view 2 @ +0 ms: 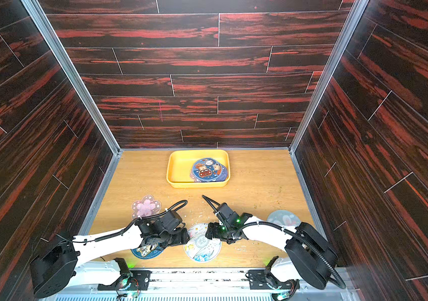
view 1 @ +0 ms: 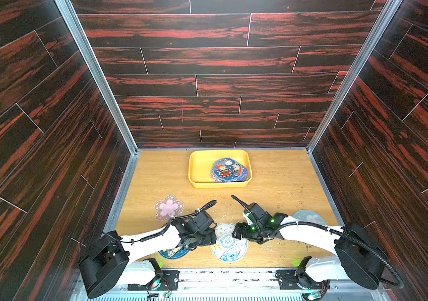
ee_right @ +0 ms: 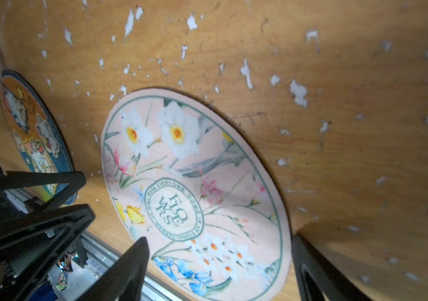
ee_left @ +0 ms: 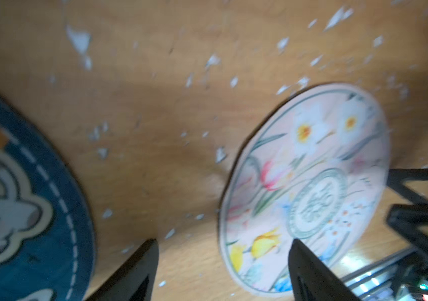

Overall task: Put the coasters into the storage box
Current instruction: Move the coaster to the center of the board.

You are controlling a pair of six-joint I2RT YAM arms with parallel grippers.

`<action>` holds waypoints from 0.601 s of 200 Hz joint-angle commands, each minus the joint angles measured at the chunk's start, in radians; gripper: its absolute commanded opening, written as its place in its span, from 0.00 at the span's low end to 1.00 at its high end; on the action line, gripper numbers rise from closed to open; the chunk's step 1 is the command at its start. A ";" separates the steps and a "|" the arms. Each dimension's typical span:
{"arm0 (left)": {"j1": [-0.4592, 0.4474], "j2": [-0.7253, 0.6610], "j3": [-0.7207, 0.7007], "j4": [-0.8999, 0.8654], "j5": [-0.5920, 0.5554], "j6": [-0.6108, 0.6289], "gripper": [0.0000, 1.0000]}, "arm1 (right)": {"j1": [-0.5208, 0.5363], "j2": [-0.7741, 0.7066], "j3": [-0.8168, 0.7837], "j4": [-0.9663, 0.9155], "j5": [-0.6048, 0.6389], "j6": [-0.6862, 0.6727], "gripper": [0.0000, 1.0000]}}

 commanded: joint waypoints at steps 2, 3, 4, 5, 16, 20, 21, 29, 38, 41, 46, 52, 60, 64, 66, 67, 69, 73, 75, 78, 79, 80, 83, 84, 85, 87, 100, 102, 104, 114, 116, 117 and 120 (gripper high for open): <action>-0.012 -0.014 -0.008 -0.016 0.007 -0.032 0.78 | 0.008 -0.030 -0.016 -0.113 0.022 0.002 0.84; -0.012 -0.014 -0.008 -0.015 0.007 -0.032 0.78 | 0.007 -0.031 -0.017 -0.115 0.022 0.002 0.83; -0.013 -0.013 -0.008 -0.014 0.008 -0.033 0.78 | 0.007 -0.032 -0.017 -0.116 0.022 0.001 0.83; -0.013 -0.012 -0.009 -0.013 0.008 -0.034 0.78 | 0.007 -0.032 -0.017 -0.118 0.022 0.001 0.83; -0.016 0.002 -0.008 -0.001 0.012 -0.039 0.76 | 0.008 -0.043 -0.031 -0.129 0.017 -0.001 0.82; -0.016 0.008 -0.007 0.005 0.013 -0.039 0.76 | 0.009 -0.045 -0.036 -0.129 0.014 0.001 0.82; -0.016 0.011 -0.007 0.006 0.014 -0.039 0.76 | 0.009 -0.045 -0.036 -0.129 0.013 0.002 0.82; -0.019 0.026 -0.004 0.018 0.019 -0.039 0.75 | 0.009 -0.045 -0.046 -0.129 0.008 0.004 0.81; -0.020 0.044 -0.001 0.031 0.026 -0.038 0.74 | 0.009 -0.045 -0.054 -0.122 0.001 0.010 0.81; -0.021 0.050 0.000 0.035 0.029 -0.038 0.74 | 0.009 -0.046 -0.057 -0.119 0.000 0.013 0.80; -0.022 0.061 0.002 0.043 0.034 -0.038 0.73 | 0.009 -0.045 -0.061 -0.112 -0.003 0.017 0.80; -0.023 0.073 0.005 0.051 0.040 -0.039 0.72 | 0.010 -0.045 -0.064 -0.102 -0.006 0.020 0.80; -0.026 0.090 0.010 0.059 0.047 -0.039 0.71 | 0.013 -0.040 -0.065 -0.091 -0.010 0.027 0.79; -0.028 0.096 0.012 0.063 0.049 -0.039 0.71 | 0.016 -0.034 -0.063 -0.086 -0.012 0.030 0.79; -0.030 0.100 0.013 0.064 0.049 -0.039 0.71 | 0.016 -0.032 -0.062 -0.085 -0.013 0.030 0.79; -0.030 0.101 0.013 0.064 0.050 -0.039 0.71 | 0.017 -0.031 -0.061 -0.083 -0.013 0.030 0.79; -0.031 0.104 0.014 0.066 0.049 -0.039 0.71 | 0.019 -0.027 -0.060 -0.081 -0.013 0.030 0.78; -0.034 0.108 0.017 0.067 0.051 -0.039 0.70 | 0.023 -0.020 -0.057 -0.078 -0.012 0.032 0.78; -0.035 0.112 0.018 0.069 0.052 -0.039 0.70 | 0.025 -0.016 -0.055 -0.077 -0.013 0.031 0.78; -0.036 0.116 0.020 0.070 0.052 -0.039 0.69 | 0.029 -0.012 -0.052 -0.075 -0.013 0.032 0.78; -0.037 0.118 0.020 0.070 0.053 -0.039 0.69 | 0.030 -0.010 -0.050 -0.074 -0.014 0.033 0.78; -0.037 0.119 0.021 0.071 0.054 -0.039 0.69 | 0.031 -0.008 -0.050 -0.072 -0.014 0.033 0.78; -0.039 0.123 0.023 0.072 0.054 -0.039 0.69 | 0.034 -0.001 -0.047 -0.067 -0.015 0.033 0.78; -0.040 0.123 0.023 0.072 0.055 -0.039 0.69 | 0.035 0.001 -0.047 -0.066 -0.016 0.034 0.78; -0.040 0.125 0.024 0.071 0.056 -0.039 0.69 | 0.037 0.002 -0.047 -0.066 -0.016 0.034 0.78; -0.041 0.128 0.025 0.072 0.056 -0.039 0.69 | 0.039 0.007 -0.045 -0.063 -0.016 0.035 0.78; -0.048 0.141 0.029 0.072 0.060 -0.039 0.68 | 0.051 0.029 -0.039 -0.046 -0.021 0.043 0.76; -0.049 0.142 0.030 0.072 0.060 -0.039 0.68 | 0.052 0.031 -0.039 -0.043 -0.022 0.044 0.76; -0.050 0.144 0.030 0.072 0.060 -0.039 0.68 | 0.054 0.035 -0.038 -0.040 -0.022 0.045 0.76; -0.053 0.147 0.028 0.072 0.059 -0.042 0.68 | 0.059 0.044 -0.037 -0.031 -0.022 0.051 0.75; -0.054 0.147 0.027 0.072 0.058 -0.042 0.67 | 0.060 0.044 -0.038 -0.030 -0.023 0.051 0.75; -0.054 0.147 0.027 0.072 0.059 -0.043 0.67 | 0.061 0.045 -0.038 -0.029 -0.022 0.052 0.74; -0.055 0.147 0.026 0.072 0.058 -0.043 0.67 | 0.061 0.047 -0.039 -0.027 -0.022 0.054 0.74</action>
